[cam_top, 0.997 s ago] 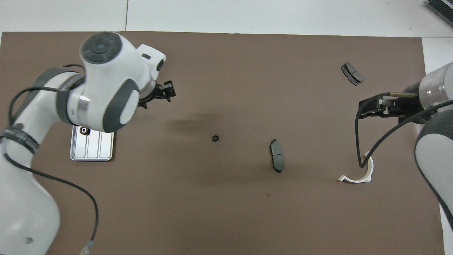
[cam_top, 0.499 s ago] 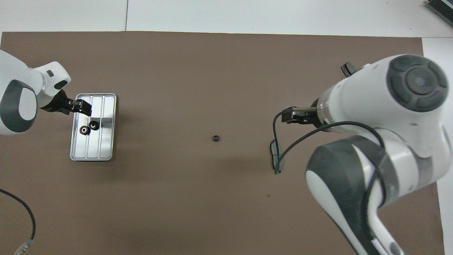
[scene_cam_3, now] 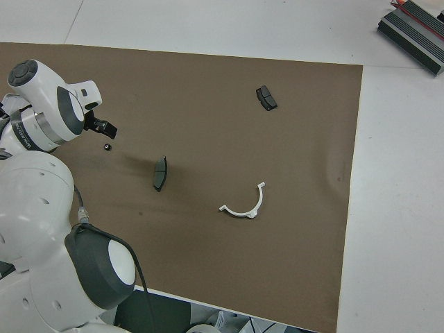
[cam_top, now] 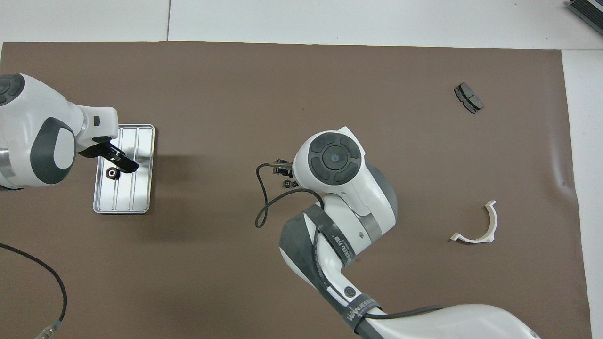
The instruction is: Place bearing gear from tray to pile
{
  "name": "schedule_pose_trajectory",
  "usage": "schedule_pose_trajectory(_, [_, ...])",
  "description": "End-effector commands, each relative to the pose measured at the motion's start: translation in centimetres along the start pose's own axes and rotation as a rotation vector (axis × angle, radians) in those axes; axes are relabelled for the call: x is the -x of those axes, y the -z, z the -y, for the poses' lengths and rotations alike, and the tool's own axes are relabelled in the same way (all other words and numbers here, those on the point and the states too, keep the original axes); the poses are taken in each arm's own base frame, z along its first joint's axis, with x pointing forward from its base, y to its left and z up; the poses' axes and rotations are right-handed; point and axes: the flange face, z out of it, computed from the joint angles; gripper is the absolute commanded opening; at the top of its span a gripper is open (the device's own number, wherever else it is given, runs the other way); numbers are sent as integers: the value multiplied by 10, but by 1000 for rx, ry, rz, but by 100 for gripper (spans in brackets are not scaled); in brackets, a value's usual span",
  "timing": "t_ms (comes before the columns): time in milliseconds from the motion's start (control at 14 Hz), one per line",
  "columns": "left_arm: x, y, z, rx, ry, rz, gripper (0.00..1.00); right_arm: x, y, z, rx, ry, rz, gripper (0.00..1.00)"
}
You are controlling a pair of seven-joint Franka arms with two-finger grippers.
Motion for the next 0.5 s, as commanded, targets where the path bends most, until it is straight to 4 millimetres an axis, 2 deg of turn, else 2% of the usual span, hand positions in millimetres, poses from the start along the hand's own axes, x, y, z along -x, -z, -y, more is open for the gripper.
schedule_pose_trajectory(0, [14,2,9,-39,-11,-25,100,0,-35,22,23,-8,-40,100])
schedule_pose_trajectory(214, [15,1,12,-47,-41,-34,100,14,-53,31,34,15,-33,82])
schedule_pose_trajectory(427, [15,0,11,-48,-240,-27,100,26,-71,34,51,47,-32,80])
